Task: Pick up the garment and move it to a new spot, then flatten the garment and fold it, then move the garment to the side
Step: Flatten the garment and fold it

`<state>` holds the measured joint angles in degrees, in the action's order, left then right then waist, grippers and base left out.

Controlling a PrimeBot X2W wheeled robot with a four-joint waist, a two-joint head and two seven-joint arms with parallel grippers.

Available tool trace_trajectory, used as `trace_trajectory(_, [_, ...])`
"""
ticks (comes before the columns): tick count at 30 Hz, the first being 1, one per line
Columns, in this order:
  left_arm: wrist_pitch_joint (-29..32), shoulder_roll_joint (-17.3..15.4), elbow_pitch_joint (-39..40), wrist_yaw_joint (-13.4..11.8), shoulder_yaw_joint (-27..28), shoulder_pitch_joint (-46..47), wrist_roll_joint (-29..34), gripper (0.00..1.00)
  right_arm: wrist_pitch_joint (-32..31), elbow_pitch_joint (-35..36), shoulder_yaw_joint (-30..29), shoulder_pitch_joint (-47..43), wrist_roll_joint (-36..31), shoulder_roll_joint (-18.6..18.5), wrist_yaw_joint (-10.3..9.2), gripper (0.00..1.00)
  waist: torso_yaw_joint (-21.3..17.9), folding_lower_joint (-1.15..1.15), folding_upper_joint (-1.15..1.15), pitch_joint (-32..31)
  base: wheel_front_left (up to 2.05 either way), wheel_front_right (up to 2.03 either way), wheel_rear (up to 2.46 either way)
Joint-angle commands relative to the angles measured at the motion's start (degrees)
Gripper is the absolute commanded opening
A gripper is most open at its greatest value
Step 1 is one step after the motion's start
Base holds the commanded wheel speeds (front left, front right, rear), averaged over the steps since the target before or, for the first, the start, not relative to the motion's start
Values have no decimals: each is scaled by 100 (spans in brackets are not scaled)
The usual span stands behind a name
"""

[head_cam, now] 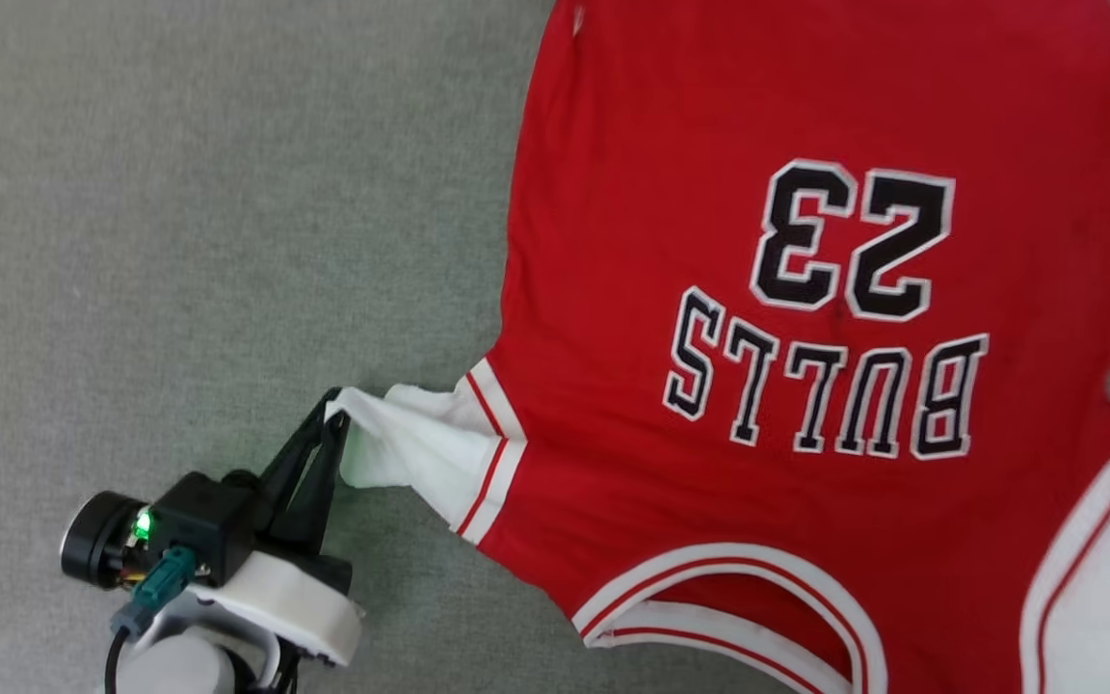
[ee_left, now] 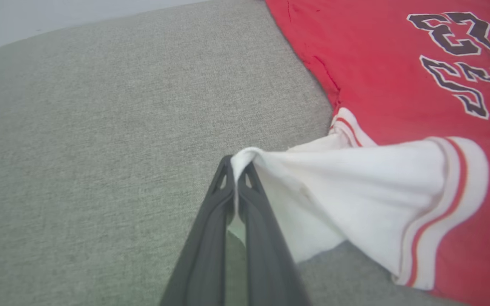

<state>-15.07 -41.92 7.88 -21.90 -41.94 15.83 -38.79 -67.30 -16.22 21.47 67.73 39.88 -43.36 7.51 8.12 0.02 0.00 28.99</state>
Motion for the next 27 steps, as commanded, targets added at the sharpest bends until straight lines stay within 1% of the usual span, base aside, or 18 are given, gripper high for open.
trace_trajectory(1, [-11, 53, 76, 19, 57, 147, 90, 0, -171, -255, -131, 258, -228, 210, -3, 100, 357, -2, 0, 523, 0, 0, 0])
trace_trajectory(6, [-12, 140, 240, 50, 117, 279, 273, 0, -306, -792, -448, 516, -769, 674, -4, 100, 506, -2, 0, 910, 0, 0, 0])
trace_trajectory(8, [-12, 160, 263, 52, 120, 295, 304, 0, -282, -870, -485, 485, -886, 722, -4, 100, 525, -2, 0, 963, 0, 0, 0])
trace_trajectory(13, [-7, 243, 291, 72, 151, 341, 371, 0, -177, -1246, -642, -69, -1078, 971, -2, 100, 546, -2, 0, 1116, 0, 0, 0])
trace_trajectory(15, [-7, 254, 267, 85, 157, 351, 377, 0, -150, -1351, -650, -396, -1101, 997, -4, 100, 534, -2, 0, 1131, 0, 0, 0])
trace_trajectory(18, [-6, 275, 232, 91, 169, 360, 385, 0, -118, -1355, -622, -647, -1110, 1019, -5, 100, 488, -2, 0, 1093, 0, 0, 0])
trace_trajectory(19, [-6, 278, 216, 88, 170, 360, 391, 0, -59, -1300, -606, -654, -1106, 1003, -4, 0, 472, -2, 0, 1057, 0, 0, 0])
trace_trajectory(23, [-6, 302, 138, 70, 162, 291, 400, 0, 265, -1040, -682, -396, -959, 973, -4, 0, 372, -2, 0, 796, 0, 0, 0])
trace_trajectory(27, [-9, 324, 85, 25, 192, 148, 379, 0, 521, -628, -376, -242, -732, 701, -4, 0, 243, -2, 0, 394, 0, 0, 0])
